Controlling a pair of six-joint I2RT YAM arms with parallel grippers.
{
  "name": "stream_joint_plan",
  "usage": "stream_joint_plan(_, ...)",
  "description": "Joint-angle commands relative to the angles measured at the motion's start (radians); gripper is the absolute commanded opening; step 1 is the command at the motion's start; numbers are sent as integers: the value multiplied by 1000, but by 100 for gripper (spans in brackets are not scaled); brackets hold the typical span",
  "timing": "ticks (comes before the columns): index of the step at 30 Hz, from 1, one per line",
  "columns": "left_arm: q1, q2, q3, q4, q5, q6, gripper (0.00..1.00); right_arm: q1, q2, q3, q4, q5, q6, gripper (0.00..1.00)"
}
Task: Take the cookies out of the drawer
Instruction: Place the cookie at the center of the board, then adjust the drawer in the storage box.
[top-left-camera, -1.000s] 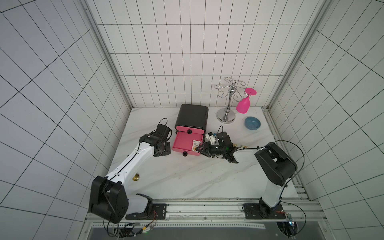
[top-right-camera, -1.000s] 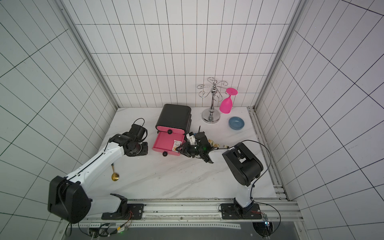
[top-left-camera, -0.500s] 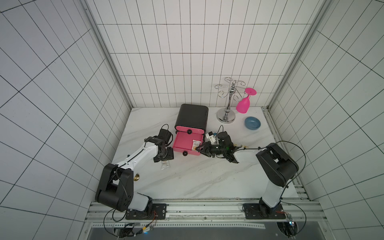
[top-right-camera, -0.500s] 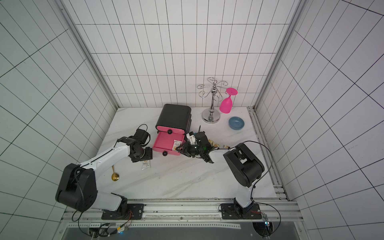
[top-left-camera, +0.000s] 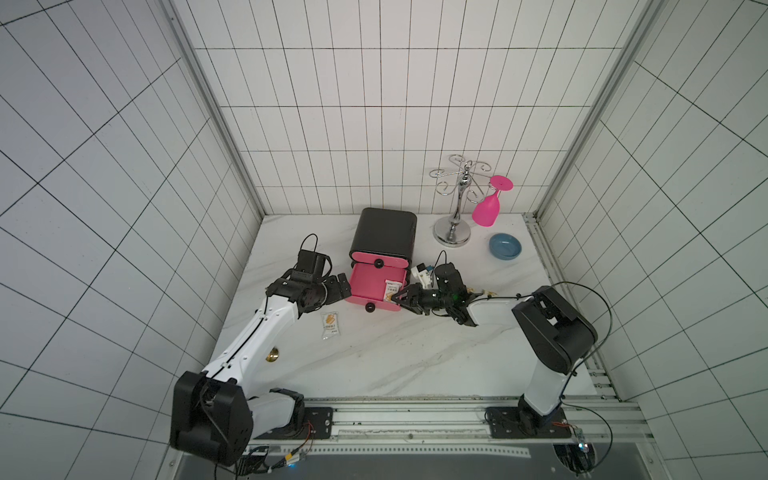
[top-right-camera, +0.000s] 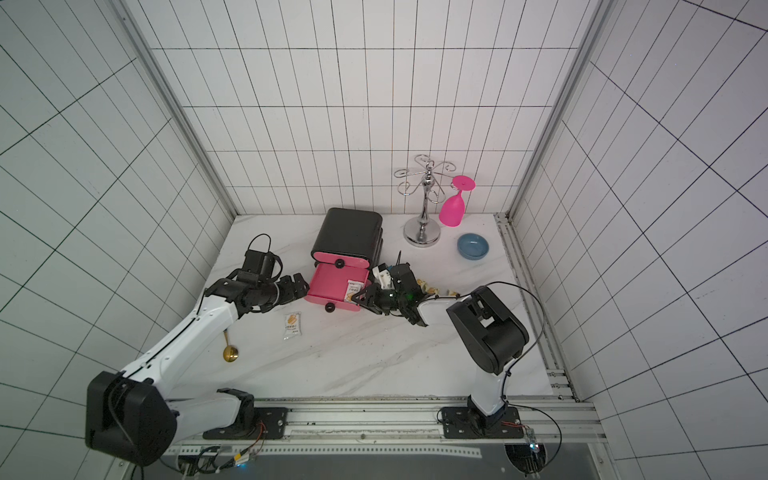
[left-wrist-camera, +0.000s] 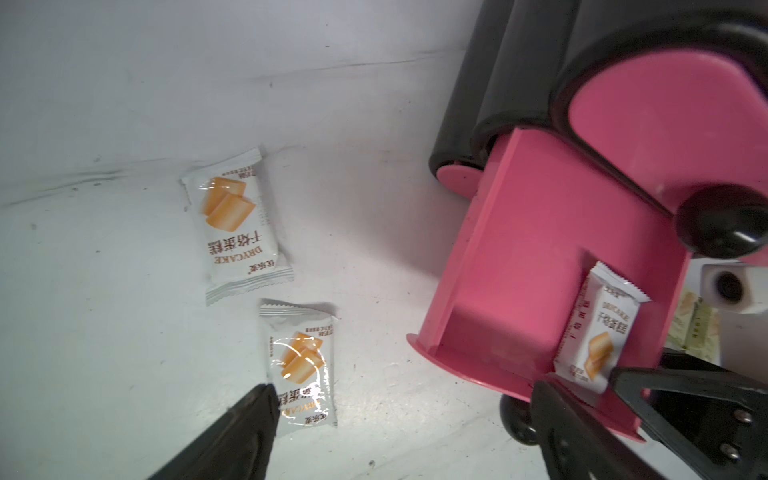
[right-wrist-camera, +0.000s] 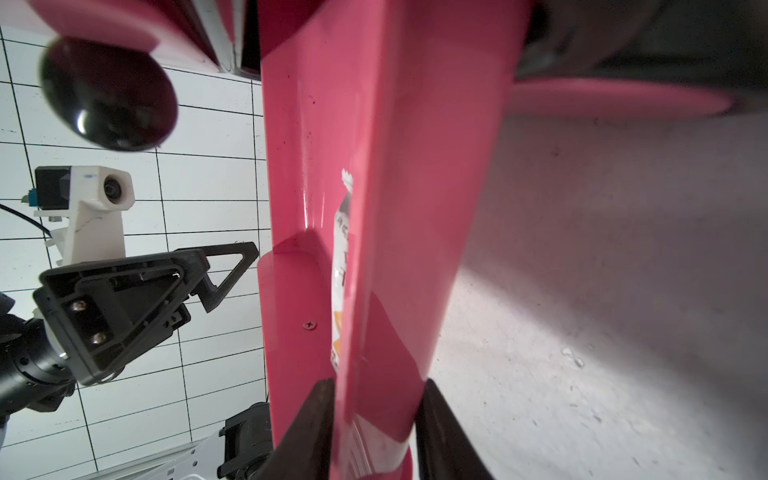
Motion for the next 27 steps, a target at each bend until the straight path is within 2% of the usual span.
stream_joint_plan(1, 4, 11, -58, 139, 166, -80, 98, -13, -29, 57, 1, -15, -24, 36)
stream_joint_plan(5, 21, -3, -201, 368, 259, -218, 98, -13, -28, 61, 0, -16, -24, 37)
stream_joint_plan(11, 22, -23, -326, 596, 252, -341, 98, -14, -33, 67, -12, -16, -30, 38)
stream_joint_plan(21, 21, -35, -401, 837, 220, -447, 98, -12, -20, 70, 6, -25, -18, 39)
stream_joint_plan(27, 21, 39, -416, 931, 240, -479, 98, -13, -17, 73, 7, -29, -16, 39)
